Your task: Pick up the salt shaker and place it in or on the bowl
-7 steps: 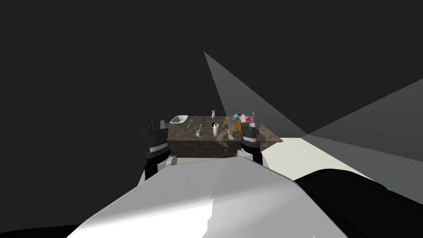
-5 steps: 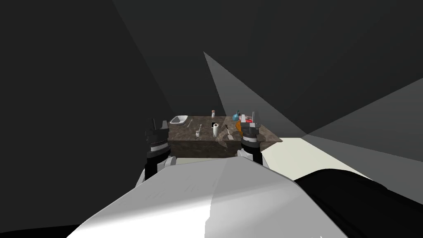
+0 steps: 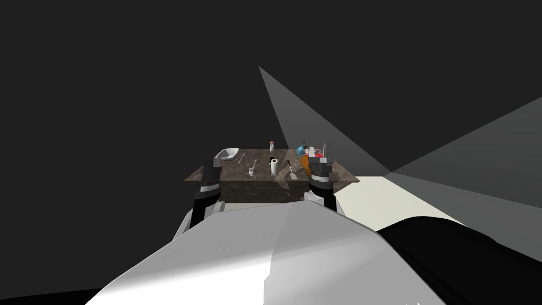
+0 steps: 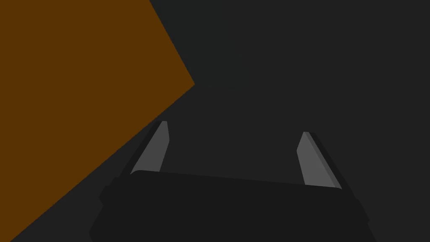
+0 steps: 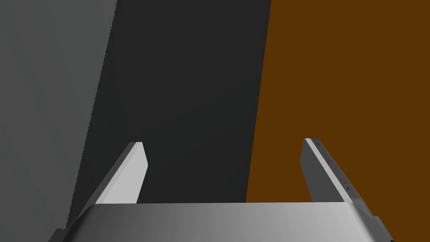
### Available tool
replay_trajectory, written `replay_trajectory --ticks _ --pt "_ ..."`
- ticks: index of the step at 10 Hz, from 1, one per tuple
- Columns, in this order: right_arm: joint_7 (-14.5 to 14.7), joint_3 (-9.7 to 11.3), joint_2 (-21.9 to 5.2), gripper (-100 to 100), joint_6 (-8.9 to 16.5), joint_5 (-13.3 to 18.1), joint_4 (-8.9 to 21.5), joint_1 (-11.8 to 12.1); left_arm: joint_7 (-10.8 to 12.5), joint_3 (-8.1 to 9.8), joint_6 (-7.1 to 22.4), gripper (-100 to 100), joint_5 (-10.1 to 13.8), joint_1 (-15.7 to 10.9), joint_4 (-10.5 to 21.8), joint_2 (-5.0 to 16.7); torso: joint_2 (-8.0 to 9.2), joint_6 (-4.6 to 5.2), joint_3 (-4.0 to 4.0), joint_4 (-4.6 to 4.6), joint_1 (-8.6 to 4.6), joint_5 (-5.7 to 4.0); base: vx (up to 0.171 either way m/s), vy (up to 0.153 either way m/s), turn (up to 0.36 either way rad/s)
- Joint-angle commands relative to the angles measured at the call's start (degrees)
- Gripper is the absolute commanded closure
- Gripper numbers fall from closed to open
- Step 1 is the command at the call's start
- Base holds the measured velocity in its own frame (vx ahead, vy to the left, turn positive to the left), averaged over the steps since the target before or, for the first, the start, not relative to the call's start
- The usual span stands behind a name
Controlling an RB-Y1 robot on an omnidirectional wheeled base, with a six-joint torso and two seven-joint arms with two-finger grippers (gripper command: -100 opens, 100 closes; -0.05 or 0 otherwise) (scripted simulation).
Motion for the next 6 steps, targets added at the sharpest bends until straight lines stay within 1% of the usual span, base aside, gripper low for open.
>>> replay_trajectory --ticks 1,6 --pt "0.00 0.00 0.00 0 0.00 0.00 0.00 0.00 -1.52 0.09 0.44 -100 -1.20 -0.26 1.80 0.63 0.00 0.00 0.00 0.00 0.00 0.00 0.005 -0.053 -0.010" --pt "0.00 0.00 0.00 0 0.00 0.00 0.00 0.00 -6.12 0.37 1.40 -100 -5.08 -1.91 8.40 1.65 0.01 0.00 0.01 0.00 0.03 0.01 0.006 -0.043 -0.011"
